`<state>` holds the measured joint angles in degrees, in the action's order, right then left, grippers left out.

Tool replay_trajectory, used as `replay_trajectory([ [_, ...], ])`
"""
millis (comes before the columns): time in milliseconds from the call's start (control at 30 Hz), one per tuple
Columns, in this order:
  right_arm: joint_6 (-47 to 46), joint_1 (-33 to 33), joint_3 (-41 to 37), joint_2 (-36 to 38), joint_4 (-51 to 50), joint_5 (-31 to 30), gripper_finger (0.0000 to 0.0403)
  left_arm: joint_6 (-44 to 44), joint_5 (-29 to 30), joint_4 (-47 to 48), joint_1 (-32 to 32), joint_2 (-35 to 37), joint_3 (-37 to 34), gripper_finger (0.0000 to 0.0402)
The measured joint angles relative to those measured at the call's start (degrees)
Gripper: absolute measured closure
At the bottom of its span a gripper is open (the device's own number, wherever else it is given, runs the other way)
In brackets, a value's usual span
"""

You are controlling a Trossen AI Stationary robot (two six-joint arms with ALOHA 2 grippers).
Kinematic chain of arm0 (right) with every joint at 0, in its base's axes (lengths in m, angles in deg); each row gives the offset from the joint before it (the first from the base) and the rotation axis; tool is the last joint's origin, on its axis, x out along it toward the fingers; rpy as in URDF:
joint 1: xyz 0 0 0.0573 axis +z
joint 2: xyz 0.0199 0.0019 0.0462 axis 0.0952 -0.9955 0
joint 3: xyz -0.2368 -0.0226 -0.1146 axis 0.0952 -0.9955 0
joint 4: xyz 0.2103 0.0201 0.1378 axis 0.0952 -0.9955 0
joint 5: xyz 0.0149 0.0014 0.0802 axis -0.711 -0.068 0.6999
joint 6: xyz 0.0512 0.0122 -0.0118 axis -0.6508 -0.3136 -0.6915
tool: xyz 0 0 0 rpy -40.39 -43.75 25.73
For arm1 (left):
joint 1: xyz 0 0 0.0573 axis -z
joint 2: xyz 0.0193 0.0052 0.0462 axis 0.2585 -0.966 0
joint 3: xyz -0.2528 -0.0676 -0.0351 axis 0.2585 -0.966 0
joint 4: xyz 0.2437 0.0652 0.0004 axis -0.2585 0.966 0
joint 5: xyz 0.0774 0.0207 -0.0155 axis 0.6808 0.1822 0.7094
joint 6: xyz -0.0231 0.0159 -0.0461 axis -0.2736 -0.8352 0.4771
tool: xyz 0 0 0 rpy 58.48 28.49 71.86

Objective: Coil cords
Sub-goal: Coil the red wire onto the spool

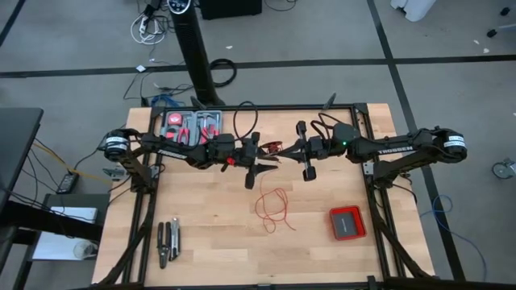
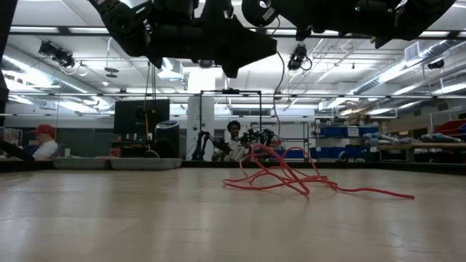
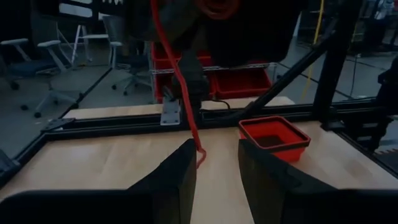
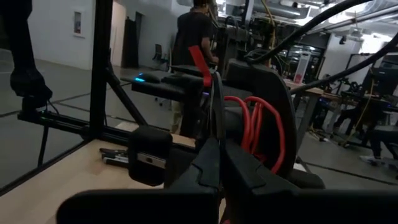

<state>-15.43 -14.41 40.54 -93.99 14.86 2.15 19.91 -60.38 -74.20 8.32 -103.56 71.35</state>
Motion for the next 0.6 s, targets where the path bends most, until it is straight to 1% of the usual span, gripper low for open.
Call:
replay_trajectory([
  [267, 0.3, 0.5, 0.0, 0.0, 0.9, 0.0, 0.0400, -0.6, -0.8, -0.3, -0.1, 0.0, 0.0, 0.0280],
  [367, 0.3, 0.8, 0.0, 0.0, 1.0, 0.0, 0.0400, -0.6, 0.9, -0.4, -0.1, 0.0, 0.0, 0.0285],
  [500, 0.3, 1.1, 0.0, 0.0, 1.0, 0.0, 0.0400, -0.5, 2.9, -0.8, -0.1, 0.0, 0.0, 0.0305],
  [600, 0.3, 1.1, 0.0, 0.0, 1.0, -0.4, 0.0400, -0.4, 3.3, -1.3, -0.1, 0.0, 0.0, 0.0324],
])
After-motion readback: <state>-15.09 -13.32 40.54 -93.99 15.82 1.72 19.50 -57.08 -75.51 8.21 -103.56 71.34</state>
